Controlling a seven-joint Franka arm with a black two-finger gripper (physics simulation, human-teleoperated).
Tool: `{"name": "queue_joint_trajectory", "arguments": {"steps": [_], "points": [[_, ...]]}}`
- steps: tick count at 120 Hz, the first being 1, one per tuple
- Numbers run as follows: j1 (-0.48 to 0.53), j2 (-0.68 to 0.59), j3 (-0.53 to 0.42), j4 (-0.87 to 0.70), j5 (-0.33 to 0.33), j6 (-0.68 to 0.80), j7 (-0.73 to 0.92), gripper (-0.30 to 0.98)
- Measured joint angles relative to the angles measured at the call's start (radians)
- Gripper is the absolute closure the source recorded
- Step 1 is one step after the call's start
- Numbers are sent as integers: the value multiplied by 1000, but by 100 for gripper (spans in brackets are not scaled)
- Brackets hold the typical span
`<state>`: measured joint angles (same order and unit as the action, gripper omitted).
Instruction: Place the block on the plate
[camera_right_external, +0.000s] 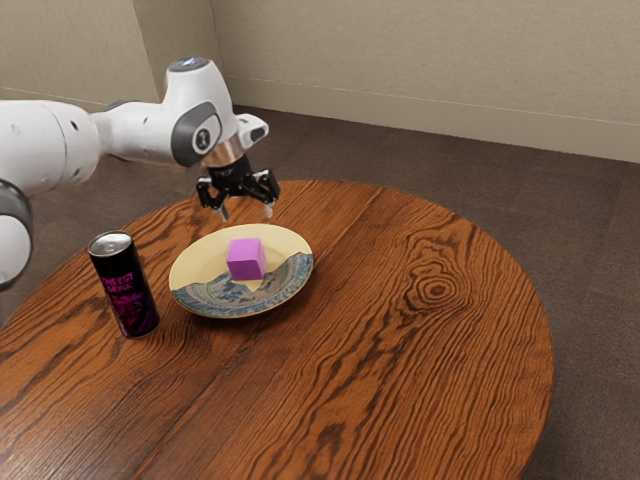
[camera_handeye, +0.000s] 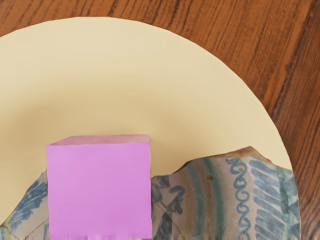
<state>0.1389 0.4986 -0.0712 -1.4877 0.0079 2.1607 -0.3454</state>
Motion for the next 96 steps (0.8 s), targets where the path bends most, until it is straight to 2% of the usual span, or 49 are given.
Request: {"name": "queue_joint_trajectory", "arguments": {"steps": [18, 70, 96], "points": [[-43, -106, -17, -27, 3, -104, 3, 1], [-54, -453, -103, -97, 2, -480, 52, 0], [-83, -549, -110, -89, -19, -614, 106, 0]]}}
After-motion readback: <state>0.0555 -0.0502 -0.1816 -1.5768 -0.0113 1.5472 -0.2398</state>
